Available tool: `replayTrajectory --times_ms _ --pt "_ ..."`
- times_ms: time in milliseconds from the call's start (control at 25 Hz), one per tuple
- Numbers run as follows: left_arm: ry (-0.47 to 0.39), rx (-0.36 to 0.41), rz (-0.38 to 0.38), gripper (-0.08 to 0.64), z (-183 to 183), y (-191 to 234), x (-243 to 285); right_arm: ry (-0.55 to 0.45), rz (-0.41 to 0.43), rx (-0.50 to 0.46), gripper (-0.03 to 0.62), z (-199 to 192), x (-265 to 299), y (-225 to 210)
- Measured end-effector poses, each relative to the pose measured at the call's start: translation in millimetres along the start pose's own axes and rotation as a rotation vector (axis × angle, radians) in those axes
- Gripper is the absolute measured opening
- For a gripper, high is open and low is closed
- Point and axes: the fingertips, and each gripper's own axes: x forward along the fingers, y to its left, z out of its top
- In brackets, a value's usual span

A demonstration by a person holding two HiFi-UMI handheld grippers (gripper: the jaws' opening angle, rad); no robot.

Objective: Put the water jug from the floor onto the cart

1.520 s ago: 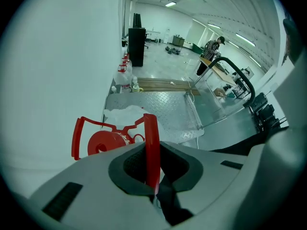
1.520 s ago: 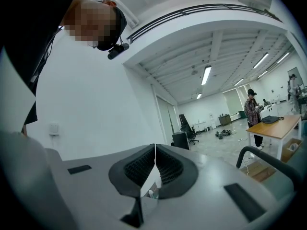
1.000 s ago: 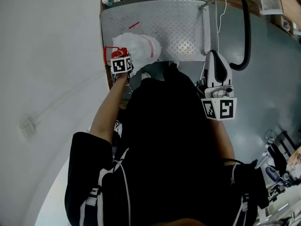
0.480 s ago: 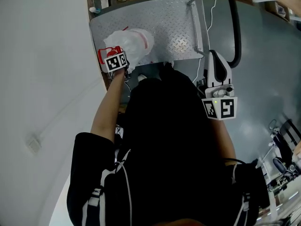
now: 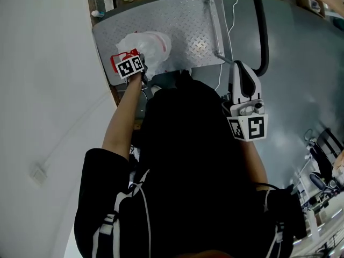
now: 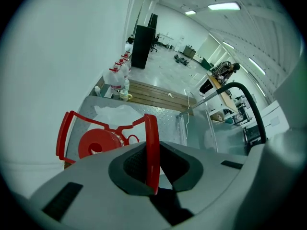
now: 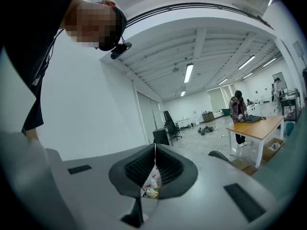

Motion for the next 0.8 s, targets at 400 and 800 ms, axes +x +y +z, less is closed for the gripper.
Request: replayTrajectory --times_ms 400,800 --pt "0.027 -0.025 -0.144 0.051 -4.3 -50.9 16.6 0.01 0.014 -0.011 0.018 4.5 5.0 5.5" --pt "0.048 0.017 -0.275 0.051 -10.4 -78.5 31.7 0.029 0.195 0.015 0.018 -0.9 0.3 43.6"
